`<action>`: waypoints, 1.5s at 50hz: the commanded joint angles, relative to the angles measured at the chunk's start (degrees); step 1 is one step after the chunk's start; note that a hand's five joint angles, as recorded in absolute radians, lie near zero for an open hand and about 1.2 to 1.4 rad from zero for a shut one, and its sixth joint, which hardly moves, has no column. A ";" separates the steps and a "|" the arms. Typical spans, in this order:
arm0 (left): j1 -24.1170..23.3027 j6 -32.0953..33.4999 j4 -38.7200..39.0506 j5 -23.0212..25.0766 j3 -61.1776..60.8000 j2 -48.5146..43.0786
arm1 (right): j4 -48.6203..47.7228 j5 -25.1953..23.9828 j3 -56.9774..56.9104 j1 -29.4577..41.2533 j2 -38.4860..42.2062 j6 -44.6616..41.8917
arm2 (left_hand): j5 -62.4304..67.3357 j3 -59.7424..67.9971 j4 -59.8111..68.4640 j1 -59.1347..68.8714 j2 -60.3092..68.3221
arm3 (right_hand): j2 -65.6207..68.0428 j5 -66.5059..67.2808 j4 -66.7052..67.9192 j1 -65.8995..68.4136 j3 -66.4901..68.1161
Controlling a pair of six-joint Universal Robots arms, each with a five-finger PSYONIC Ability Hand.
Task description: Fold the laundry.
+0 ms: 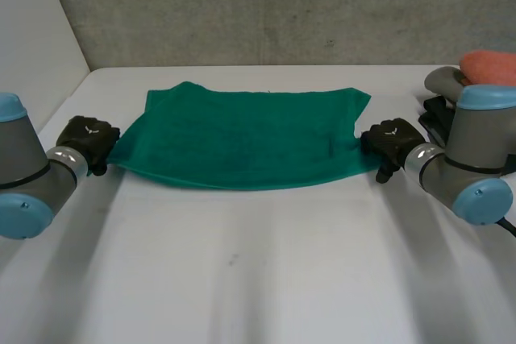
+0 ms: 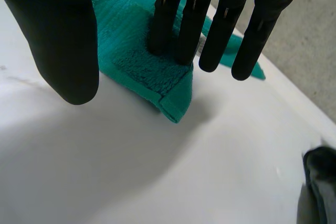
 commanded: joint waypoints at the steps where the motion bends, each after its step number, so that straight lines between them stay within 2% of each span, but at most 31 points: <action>1: -0.01 -0.19 -0.67 0.00 1.27 -0.41 | -2.55 -0.10 -5.09 1.34 3.87 -2.37 | 13.40 11.89 11.46 12.90 11.49 | 8.09 8.00 8.41 8.01 8.22; 26: -0.18 -0.81 -3.31 -0.18 6.19 -1.81 | -2.90 2.10 -23.20 3.98 15.83 -2.90 | 13.40 11.89 11.46 12.90 11.49 | 11.11 11.03 11.44 11.04 11.25; 37: -0.36 -1.60 -5.42 -0.09 8.48 -2.52 | -0.09 2.54 -33.30 4.86 22.42 -2.90 | 13.40 11.89 11.46 12.90 11.49 | 12.46 12.37 12.79 12.38 12.59; 42: -0.36 -1.95 -5.77 -0.09 8.83 -2.52 | 0.26 2.81 -37.61 5.65 24.97 -2.81 | 13.40 11.89 11.46 12.90 11.49 | 24.71 24.62 25.04 24.63 24.84; 45: -0.36 -2.21 -5.95 -0.18 8.83 -2.43 | 0.18 3.42 -39.80 6.00 26.11 -2.46 | 13.40 11.89 11.46 12.90 11.49 | 42.19 42.10 42.52 42.11 42.32; 50: -0.36 -2.65 -6.38 -0.35 8.83 -1.99 | 0.35 6.14 -41.31 6.00 26.38 -2.02 | 13.40 11.89 11.46 12.90 11.49 | 42.26 42.17 42.59 42.18 42.39; 56: -0.36 -3.71 -8.23 0.00 8.04 0.20 | 4.65 7.11 -34.73 3.81 19.27 -1.67 | 13.40 11.89 11.46 12.90 11.49 | 42.26 42.17 42.59 42.18 42.39; 67: -0.10 -4.32 -12.71 0.09 4.53 7.06 | 9.22 2.37 -10.74 -0.68 -0.24 -1.93 | 13.40 11.89 11.46 12.90 11.49 | 42.26 42.17 42.59 42.18 42.39; 70: -0.18 -3.80 -16.83 -0.44 2.16 9.69 | 13.96 2.10 -4.67 -1.55 -5.25 -3.77 | 13.40 11.89 11.46 12.90 11.49 | 42.26 42.17 42.59 42.18 42.39; 75: 0.69 -2.14 -29.29 -1.50 -4.33 15.04 | 27.82 1.58 5.07 -5.06 -13.85 -12.71 | 13.40 11.89 11.46 12.90 11.49 | 42.26 42.17 42.59 42.18 42.39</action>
